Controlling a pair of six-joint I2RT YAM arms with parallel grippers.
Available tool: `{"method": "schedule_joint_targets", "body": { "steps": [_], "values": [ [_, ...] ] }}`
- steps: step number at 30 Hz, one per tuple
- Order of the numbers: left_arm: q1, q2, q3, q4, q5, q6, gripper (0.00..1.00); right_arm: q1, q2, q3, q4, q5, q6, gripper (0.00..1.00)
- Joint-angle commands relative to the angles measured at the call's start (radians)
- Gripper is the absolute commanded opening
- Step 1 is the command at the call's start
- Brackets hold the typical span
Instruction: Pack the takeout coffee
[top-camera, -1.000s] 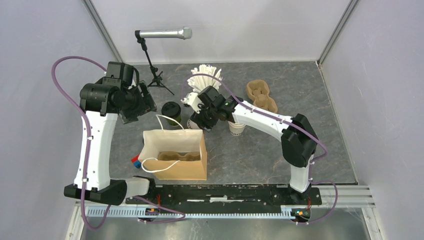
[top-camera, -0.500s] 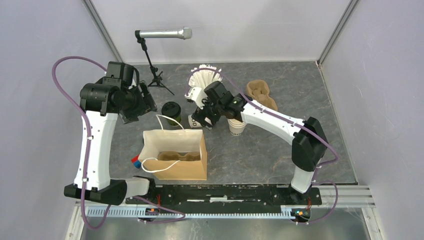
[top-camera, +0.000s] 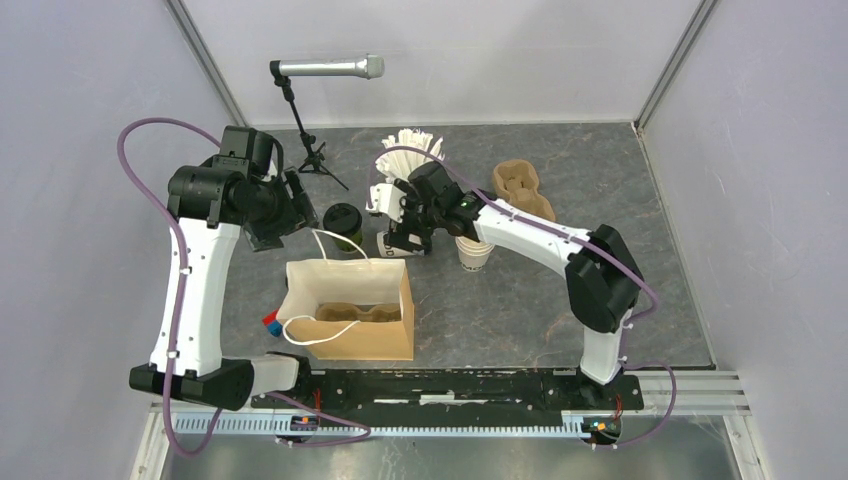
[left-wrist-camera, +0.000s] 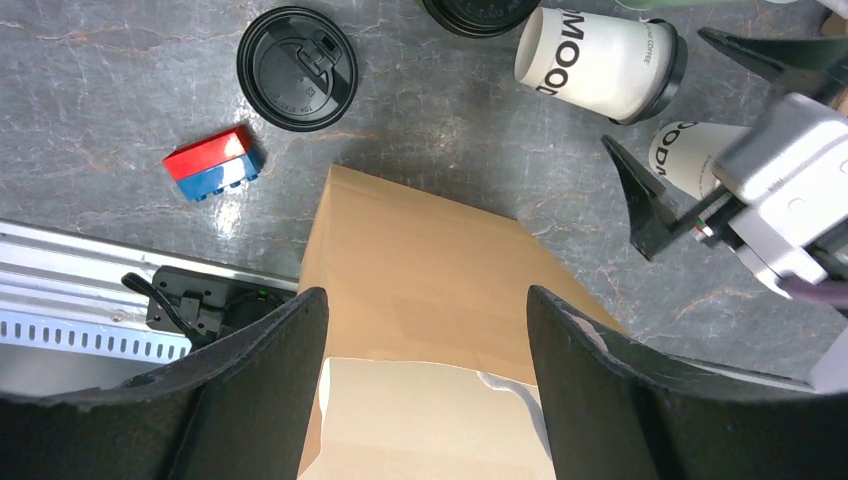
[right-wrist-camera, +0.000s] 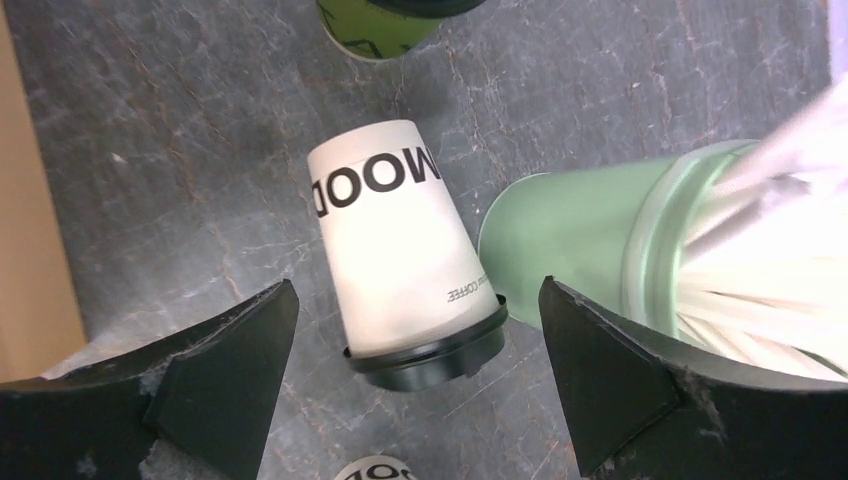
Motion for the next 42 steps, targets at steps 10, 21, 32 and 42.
{"method": "schedule_joint_targets", "body": {
  "steps": [10,21,32,42],
  "values": [
    [0.005,0.02,0.034,-0.005,0.024,0.047,0.79,-0.022,0.135,0.042,0.017,-0.06,-0.115,0.95],
    [0.006,0.03,0.063,0.027,0.025,0.018,0.79,-0.022,0.077,-0.043,0.031,-0.05,-0.067,0.8],
    [0.006,-0.053,-0.011,0.1,0.06,-0.045,0.78,-0.023,0.064,-0.071,-0.001,-0.016,-0.051,0.87],
    [0.006,-0.085,0.03,0.068,0.049,-0.017,0.78,-0.022,0.073,-0.042,-0.005,0.047,-0.023,0.82]
  ]
}}
